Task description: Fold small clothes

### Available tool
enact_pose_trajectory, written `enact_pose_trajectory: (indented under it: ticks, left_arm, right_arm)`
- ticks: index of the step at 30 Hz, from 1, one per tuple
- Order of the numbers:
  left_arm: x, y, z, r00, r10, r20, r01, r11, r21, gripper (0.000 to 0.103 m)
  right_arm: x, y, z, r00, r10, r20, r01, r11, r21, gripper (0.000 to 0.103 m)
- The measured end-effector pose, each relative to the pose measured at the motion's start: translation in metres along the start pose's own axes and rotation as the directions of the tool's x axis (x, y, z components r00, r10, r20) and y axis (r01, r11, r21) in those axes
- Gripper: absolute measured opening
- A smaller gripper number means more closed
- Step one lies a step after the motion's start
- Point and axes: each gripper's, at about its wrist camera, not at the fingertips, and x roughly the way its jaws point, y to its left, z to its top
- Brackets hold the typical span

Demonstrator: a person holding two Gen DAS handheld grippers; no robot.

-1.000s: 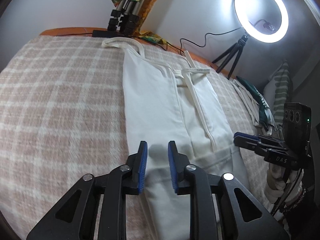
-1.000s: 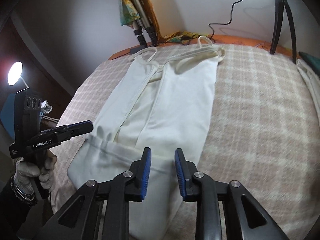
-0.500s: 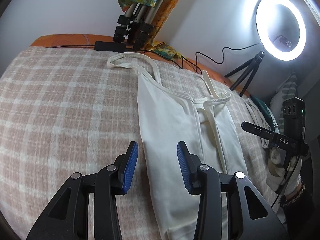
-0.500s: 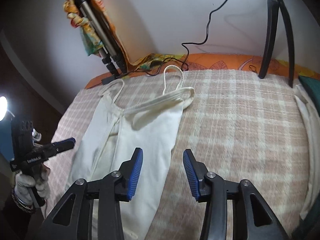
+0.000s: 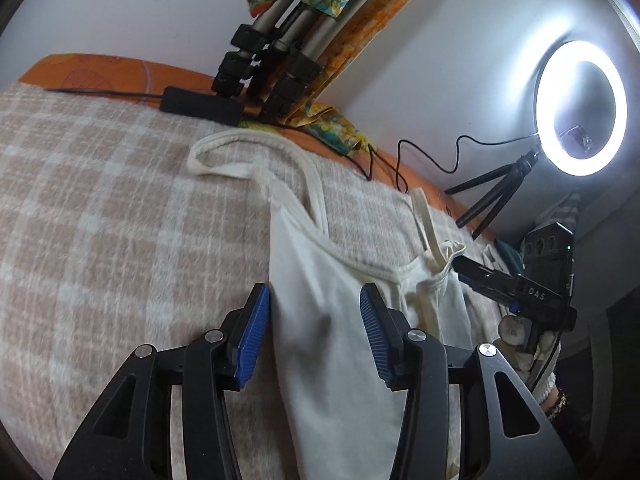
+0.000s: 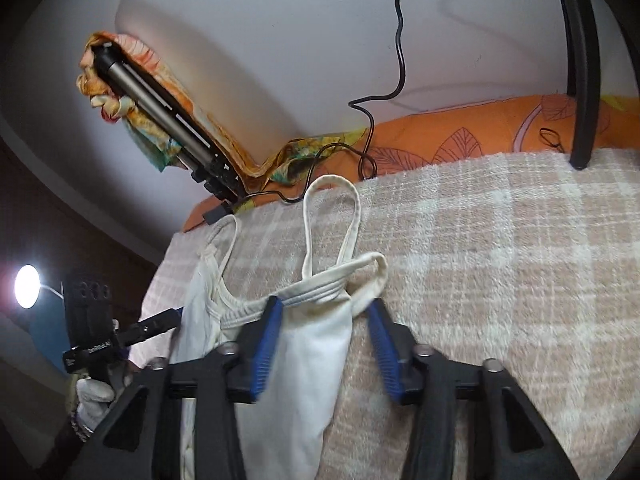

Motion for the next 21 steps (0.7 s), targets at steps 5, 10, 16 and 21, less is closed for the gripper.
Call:
enact_pose_trajectory:
  ticks: [5,10,16,21]
  left_arm:
    - [0.011,-0.001,0.006,0.999,-0.041,0.017,0.041,0.999,-0.027,0.017]
    - [-0.001,-0.011,0.011,0.994,-0.077,0.075,0.078,0.997,-0.005,0.007]
    - [0.013,-0.006,0.017,0.999,-0.006,0.032,0.005,1.0,0.018,0.007]
    - [0.016,-0.001,0.016,1.0,0.024,0.013,-0.023,1.0,-0.007,0.02]
  right_arm:
    - [0.004,-0.003,0.005,0.999,0.035,-0.005,-0.035,0.999,0.014,0.018]
    - [-0.012,0.016,0.013,0.998,0.053,0.031,-0.051,0.996,-0.067,0.005]
    - [-0.011,0.019,0.024,1.0,-0.021,0.022,0.024,0.992,-0.125,0.004]
    - [0.006,0.009,0.024,0.985,-0.168,-0.037,0.163,0.98,-0.111,0.025]
